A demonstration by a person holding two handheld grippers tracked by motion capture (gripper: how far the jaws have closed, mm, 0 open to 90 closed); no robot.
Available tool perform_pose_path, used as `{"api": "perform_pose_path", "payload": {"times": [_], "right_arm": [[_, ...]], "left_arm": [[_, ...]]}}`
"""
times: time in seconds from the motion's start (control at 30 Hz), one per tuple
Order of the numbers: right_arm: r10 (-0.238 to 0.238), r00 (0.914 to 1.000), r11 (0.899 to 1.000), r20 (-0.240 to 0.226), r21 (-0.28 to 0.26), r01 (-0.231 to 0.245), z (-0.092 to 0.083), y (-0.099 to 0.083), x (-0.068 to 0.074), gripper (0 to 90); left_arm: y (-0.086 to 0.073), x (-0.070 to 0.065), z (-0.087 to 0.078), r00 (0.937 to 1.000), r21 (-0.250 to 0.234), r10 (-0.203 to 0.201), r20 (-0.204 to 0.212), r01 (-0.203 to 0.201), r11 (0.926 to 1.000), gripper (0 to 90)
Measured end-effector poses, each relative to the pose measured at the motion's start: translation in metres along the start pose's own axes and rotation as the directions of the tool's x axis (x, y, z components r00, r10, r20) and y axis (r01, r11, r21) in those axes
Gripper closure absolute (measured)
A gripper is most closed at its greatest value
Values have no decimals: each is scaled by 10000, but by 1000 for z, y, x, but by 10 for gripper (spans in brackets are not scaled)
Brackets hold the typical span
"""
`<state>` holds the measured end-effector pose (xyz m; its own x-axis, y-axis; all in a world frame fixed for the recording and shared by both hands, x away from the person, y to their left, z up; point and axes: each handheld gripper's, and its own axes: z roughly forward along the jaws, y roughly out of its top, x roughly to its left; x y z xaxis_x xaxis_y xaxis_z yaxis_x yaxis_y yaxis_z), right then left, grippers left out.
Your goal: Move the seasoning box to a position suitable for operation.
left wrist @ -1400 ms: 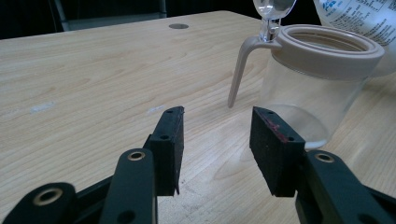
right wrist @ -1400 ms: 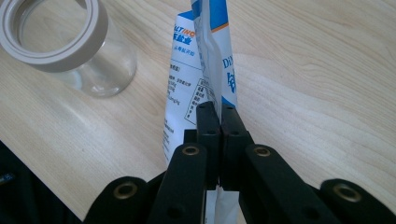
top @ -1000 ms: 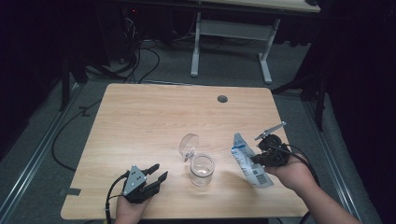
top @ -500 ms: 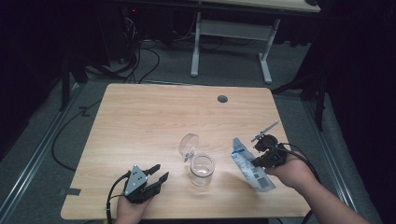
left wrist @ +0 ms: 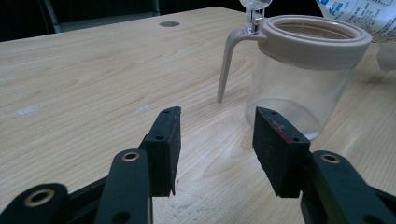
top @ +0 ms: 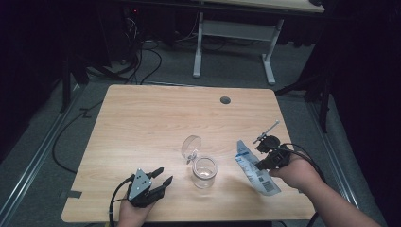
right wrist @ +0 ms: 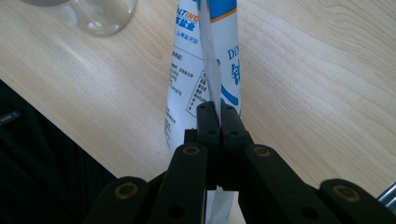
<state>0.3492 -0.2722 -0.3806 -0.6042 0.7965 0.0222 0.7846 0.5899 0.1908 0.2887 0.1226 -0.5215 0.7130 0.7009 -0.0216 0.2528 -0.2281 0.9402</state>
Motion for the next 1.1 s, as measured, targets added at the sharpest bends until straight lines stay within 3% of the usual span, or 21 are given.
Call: {"api": "perform_pose_path", "payload": {"times": [0.23,0.4,0.57,0.7,0.93,1.1], "right_arm": [[-103,9999,9998,42,183,102,-1,0,0,900],[187,9997,9997,151,172,-190,-2,-3,1,900],[231,9994,9997,246,90,-234,-4,-7,4,900],[195,9995,9997,235,-147,-192,-8,-10,6,900],[166,9997,9993,171,-343,-160,-11,-11,9,900],[135,9997,9990,183,-428,-127,-13,-11,12,900]], "left_arm": [[-1,-6,1,9999,84,159,19,-159,9998,497],[0,-12,7,9991,187,143,389,-150,9997,513],[3,-28,11,9969,197,342,711,-357,9992,533],[8,-42,16,9918,237,111,1276,-142,9996,544],[23,-69,22,9816,294,830,1719,-894,9956,550],[28,-82,31,9750,338,810,2070,-899,9954,549]]}}
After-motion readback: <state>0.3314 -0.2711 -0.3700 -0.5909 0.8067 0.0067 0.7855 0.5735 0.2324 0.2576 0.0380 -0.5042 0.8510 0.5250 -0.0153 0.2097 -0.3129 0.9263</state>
